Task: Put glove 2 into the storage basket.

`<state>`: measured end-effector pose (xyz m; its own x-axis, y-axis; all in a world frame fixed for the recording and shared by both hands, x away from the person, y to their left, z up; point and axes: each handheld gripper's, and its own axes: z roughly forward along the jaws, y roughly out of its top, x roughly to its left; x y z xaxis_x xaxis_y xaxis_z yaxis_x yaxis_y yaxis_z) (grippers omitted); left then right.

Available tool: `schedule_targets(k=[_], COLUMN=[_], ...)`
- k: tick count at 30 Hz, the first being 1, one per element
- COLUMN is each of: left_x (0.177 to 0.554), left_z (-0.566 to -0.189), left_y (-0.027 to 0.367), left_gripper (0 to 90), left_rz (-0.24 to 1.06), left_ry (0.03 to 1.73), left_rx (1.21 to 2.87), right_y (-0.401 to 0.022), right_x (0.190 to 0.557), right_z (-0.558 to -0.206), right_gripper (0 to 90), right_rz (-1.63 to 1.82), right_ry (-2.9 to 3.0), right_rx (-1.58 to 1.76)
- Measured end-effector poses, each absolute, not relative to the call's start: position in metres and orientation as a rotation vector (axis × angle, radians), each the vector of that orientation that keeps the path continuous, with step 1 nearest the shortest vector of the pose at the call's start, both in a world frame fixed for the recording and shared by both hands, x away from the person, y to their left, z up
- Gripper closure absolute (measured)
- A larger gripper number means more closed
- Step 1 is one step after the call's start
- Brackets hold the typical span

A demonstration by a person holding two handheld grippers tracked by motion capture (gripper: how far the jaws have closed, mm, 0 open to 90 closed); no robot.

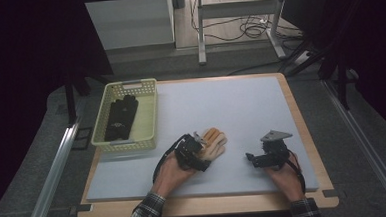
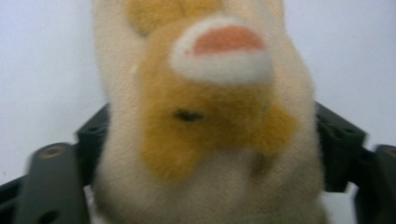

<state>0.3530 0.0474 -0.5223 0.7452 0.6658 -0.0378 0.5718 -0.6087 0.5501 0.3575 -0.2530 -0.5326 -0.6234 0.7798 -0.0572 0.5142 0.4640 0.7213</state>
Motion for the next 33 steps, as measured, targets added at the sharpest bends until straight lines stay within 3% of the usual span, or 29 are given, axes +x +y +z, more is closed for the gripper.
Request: schedule_targets(k=[4,11,19,33], left_x=[0.351,0.346,0.346,0.355], left_z=[-0.521,-0.519,-0.514,-0.485], left_y=[0.049,0.047,0.052,0.061], left_gripper=[40.1,55.5,62.8,63.4], left_rz=[0.234,0.234,0.218,0.248], left_ry=[0.939,0.935,0.939,0.999], left_rx=[2.389,2.390,2.361,2.312], right_y=[-0.253,-0.253,-0.252,-0.252], right_x=[0.357,0.357,0.357,0.356], right_z=[-0.533,-0.533,-0.533,-0.533], right_gripper=[10.9,10.9,10.9,10.9], right_rz=[0.960,0.959,0.959,0.960], right_ry=[2.337,2.335,2.334,2.331], right_rx=[1.088,1.089,1.088,1.088])
